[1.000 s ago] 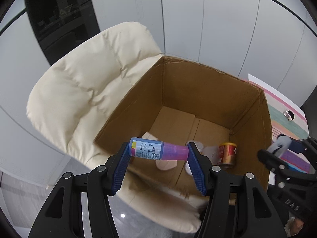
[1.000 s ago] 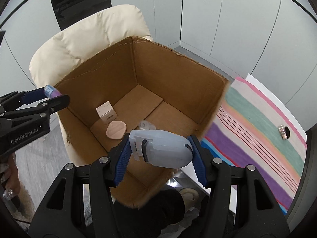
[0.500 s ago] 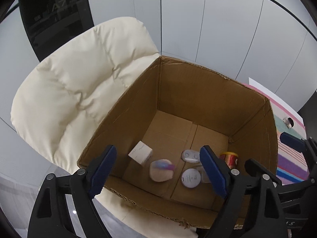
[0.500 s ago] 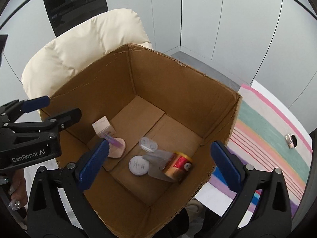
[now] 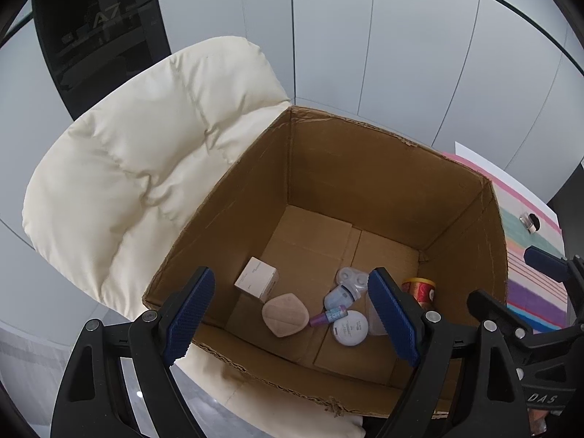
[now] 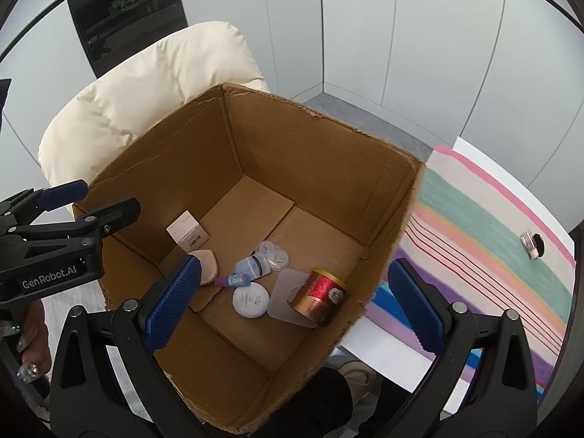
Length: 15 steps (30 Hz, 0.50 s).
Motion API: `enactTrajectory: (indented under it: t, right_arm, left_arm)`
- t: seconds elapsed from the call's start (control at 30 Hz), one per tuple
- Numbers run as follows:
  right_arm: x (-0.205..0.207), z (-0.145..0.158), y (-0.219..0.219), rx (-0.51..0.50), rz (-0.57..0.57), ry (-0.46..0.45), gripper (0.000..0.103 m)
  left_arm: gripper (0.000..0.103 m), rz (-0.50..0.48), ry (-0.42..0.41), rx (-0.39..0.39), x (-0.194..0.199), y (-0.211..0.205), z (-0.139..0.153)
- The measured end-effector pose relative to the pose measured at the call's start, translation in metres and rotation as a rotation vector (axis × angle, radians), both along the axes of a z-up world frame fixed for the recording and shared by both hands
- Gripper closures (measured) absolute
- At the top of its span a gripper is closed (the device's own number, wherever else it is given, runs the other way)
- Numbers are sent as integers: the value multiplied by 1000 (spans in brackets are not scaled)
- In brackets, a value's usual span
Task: Organize objects
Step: 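Open the left tool over the box while the right tool releases the white case into it, then withdraw both tools from the box back toward the striped cloth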
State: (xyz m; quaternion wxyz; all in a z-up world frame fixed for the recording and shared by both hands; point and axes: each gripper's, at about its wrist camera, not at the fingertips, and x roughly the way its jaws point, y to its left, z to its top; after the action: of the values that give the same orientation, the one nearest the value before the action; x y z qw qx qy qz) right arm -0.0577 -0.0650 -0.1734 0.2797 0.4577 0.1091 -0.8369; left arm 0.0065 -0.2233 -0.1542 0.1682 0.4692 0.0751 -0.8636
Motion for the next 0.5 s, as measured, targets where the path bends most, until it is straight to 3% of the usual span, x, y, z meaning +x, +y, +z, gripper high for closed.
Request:
enactTrajectory:
  t: [0.5]
  right_arm:
    - [-8, 16, 89, -2, -188, 25, 0]
  left_arm:
    - [16, -114, 20, 21, -19, 53, 7]
